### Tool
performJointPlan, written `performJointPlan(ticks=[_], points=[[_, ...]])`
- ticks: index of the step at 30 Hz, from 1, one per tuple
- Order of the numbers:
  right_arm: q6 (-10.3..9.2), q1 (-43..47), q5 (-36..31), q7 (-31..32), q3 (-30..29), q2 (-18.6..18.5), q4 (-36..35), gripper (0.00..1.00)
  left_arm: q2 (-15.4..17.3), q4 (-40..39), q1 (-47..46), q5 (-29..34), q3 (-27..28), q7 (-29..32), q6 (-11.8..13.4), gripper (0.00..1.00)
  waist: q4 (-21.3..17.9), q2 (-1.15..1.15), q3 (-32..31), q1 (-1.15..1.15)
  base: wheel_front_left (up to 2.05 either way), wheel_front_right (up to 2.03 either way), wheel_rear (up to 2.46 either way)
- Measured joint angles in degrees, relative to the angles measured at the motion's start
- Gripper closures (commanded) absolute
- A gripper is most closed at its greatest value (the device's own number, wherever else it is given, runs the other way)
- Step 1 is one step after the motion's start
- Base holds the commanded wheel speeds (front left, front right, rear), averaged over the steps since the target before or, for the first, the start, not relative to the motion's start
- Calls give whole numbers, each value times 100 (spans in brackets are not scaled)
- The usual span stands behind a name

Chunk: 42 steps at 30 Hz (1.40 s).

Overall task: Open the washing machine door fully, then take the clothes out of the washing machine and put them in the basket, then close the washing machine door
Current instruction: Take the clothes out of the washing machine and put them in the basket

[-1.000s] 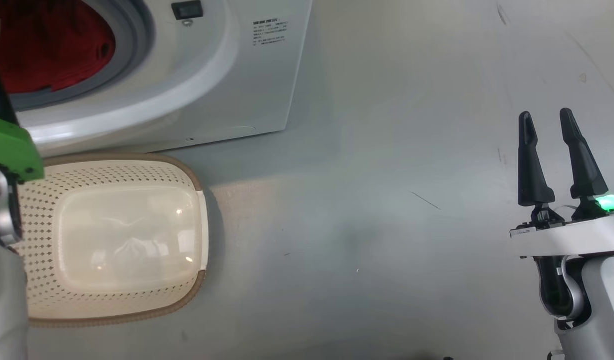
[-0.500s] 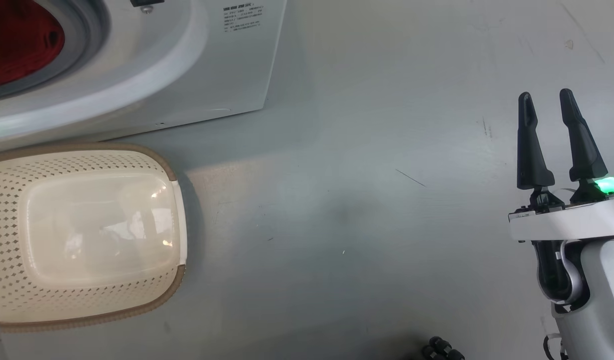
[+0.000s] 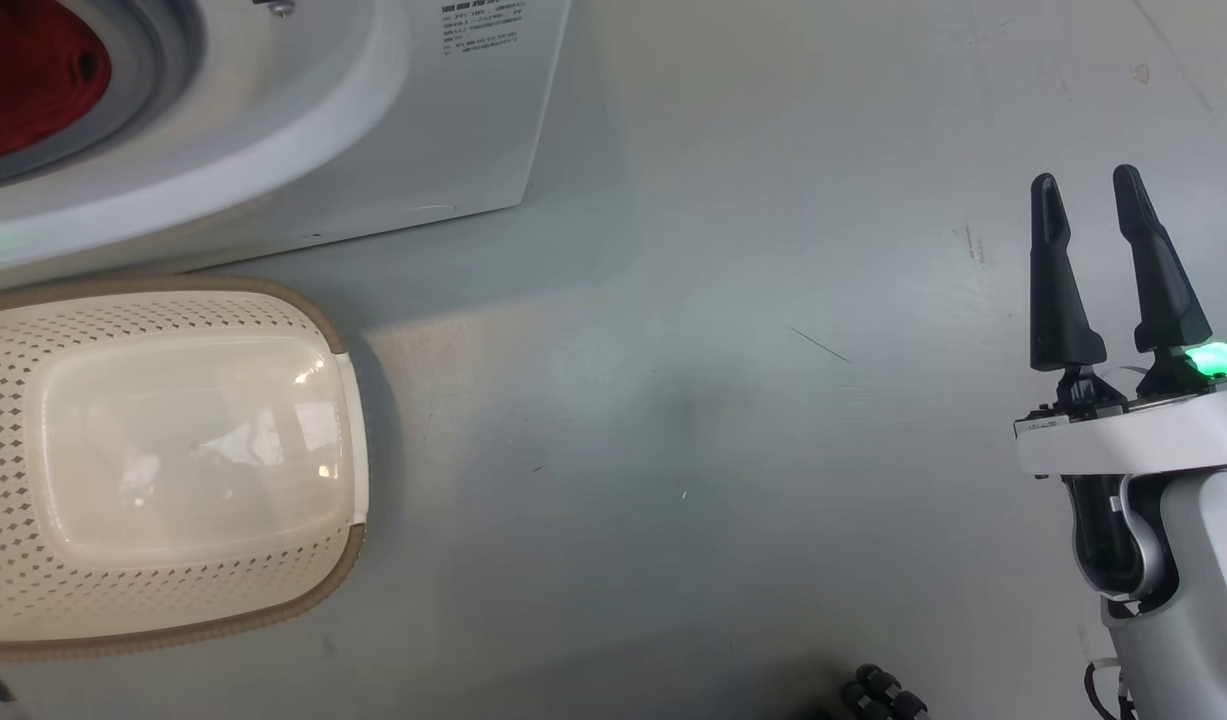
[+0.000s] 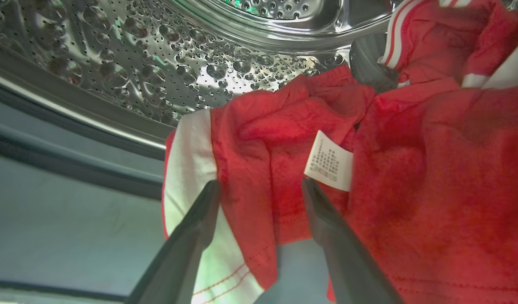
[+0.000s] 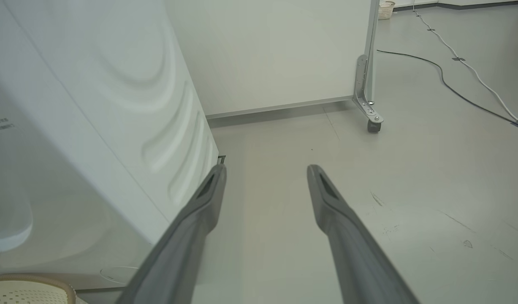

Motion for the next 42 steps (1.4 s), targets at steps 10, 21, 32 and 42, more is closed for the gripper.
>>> performJointPlan(ticks=[10, 21, 32, 42], points=[[0, -44, 0, -1, 58, -11, -55, 0, -104, 130, -226, 209, 89, 288, 0, 0, -4, 0, 116, 0, 0, 0, 0], [0, -108, 8, -1, 69, -52, -70, 0, -170, 271, -369, 346, 192, 442, 0, 0, -19, 0, 180, 0, 0, 0, 0], [0, -113, 8, -1, 68, -68, -84, 0, -223, 345, -469, 400, 301, 447, 0, 100, 13, 0, 200, 0, 0, 0, 0], [0, -116, 7, -1, 58, -89, -59, 0, -469, 445, -469, 390, 314, -49, 0, 100, 88, 0, 53, 0, 0, 0, 0]])
